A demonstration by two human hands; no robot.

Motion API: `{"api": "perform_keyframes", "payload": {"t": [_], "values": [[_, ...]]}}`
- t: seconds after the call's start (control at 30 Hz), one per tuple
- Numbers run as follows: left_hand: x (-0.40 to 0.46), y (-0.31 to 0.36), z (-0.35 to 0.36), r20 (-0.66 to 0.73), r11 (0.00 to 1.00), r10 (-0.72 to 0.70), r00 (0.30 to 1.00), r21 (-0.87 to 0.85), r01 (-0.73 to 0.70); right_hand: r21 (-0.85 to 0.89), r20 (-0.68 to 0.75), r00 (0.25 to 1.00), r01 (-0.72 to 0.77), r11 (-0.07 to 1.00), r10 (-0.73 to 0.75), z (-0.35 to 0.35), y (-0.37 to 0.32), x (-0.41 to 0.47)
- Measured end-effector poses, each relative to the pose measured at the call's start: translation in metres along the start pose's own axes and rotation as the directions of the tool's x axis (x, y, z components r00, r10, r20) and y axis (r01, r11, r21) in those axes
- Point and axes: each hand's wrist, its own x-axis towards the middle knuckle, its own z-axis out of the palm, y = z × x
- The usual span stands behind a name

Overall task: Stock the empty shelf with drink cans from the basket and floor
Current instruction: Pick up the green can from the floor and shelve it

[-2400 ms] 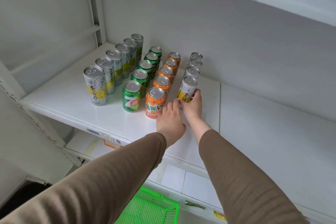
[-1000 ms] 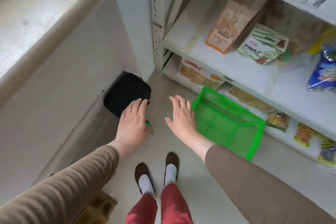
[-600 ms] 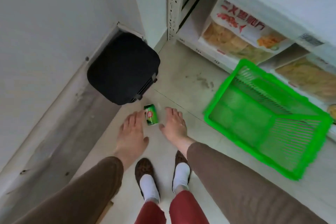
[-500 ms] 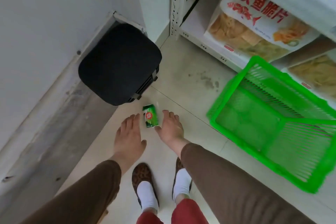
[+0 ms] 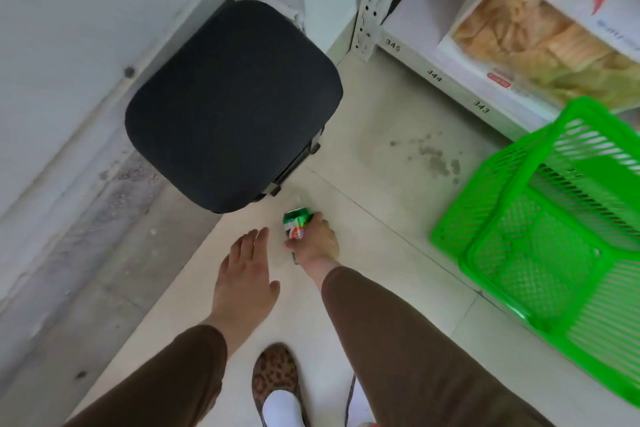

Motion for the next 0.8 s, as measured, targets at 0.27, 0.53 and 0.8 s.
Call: {"api": "perform_keyframes", "payload": {"t": [0.27, 0.53, 0.8], "values": [[-0.062, 0.085, -0.129, -0.079, 0.985, 0.144, 0.987, -0.081, -0.150, 0.133, -0.255, 0.954, 0.193, 0.972, -0.154, -0.177, -0.019, -0.123], [-0.173, 0.201, -0.372, -0.288, 0.906, 0.392, 0.874, -0.046, -0.421, 0.230, -0.575, 0.787, 0.416, 0.880, -0.222, -0.405, -0.077, -0.335], [-0.272, 0.317, -0.550, -0.516, 0.751, 0.584, 0.627, 0.051, -0.658, 0.212, -0.807, 0.547, 0.620, 0.756, -0.222, -0.582, -0.106, -0.522]]}}
